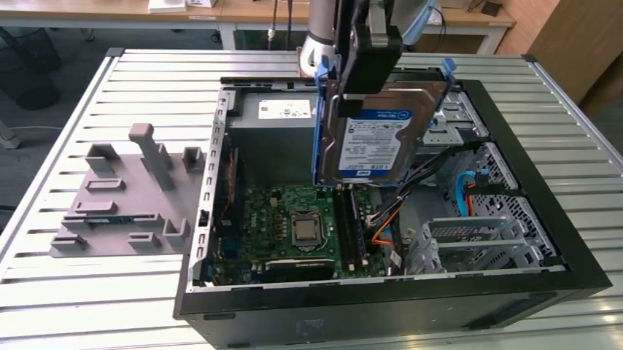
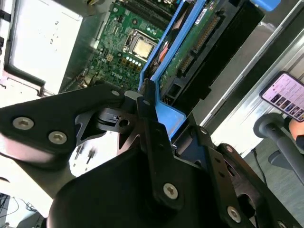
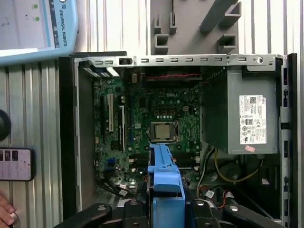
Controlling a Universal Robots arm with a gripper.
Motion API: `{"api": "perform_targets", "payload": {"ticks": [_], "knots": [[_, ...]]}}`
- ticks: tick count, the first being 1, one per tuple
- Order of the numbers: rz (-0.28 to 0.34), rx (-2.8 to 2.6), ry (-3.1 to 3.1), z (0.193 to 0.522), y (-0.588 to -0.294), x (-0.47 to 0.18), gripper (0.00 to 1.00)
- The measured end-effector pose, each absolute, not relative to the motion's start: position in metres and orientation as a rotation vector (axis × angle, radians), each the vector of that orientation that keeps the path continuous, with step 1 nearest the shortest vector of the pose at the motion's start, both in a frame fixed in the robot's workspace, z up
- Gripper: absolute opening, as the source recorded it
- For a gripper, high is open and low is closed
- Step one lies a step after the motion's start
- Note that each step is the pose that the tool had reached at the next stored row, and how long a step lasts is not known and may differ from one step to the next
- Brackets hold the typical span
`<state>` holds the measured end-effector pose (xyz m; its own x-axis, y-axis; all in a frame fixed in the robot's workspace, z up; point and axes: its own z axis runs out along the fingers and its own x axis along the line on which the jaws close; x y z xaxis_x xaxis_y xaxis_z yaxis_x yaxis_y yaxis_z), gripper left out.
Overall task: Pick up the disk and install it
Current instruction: 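Insert the disk into the insertion slot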
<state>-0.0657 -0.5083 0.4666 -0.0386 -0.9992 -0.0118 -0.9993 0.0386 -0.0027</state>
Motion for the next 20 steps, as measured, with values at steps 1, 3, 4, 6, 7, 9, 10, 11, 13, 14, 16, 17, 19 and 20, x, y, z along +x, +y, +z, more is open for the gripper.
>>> {"api": "perform_targets", "payload": {"ticks": [1, 3, 4, 6, 7, 9, 10, 11, 13, 14, 16, 17, 19, 20], "knots": [[0.010, -2.171, 2.256, 0.466, -0.511, -0.066, 0.36], [0.010, -2.171, 2.256, 0.466, -0.519, -0.066, 0.36], [0.010, -2.171, 2.256, 0.466, -0.523, -0.066, 0.36], [0.010, -2.171, 2.256, 0.466, -0.531, -0.066, 0.36], [0.010, -2.171, 2.256, 0.466, -0.535, -0.066, 0.36], [0.010, -2.171, 2.256, 0.465, -0.543, -0.065, 0.36], [0.010, -2.171, 2.256, 0.465, -0.546, -0.064, 0.36], [0.010, -2.171, 2.256, 0.465, -0.548, -0.062, 0.36], [0.010, -2.170, 2.257, 0.464, -0.550, -0.056, 0.36], [0.010, -2.171, 2.256, 0.464, -0.551, -0.052, 0.36], [0.010, -2.171, 2.256, 0.464, -0.552, -0.043, 0.36], [0.010, -2.171, 2.256, 0.463, -0.553, -0.040, 0.36], [0.010, -2.171, 2.256, 0.463, -0.554, -0.033, 0.36], [0.010, -2.171, 2.256, 0.462, -0.556, -0.032, 0.36]]}}
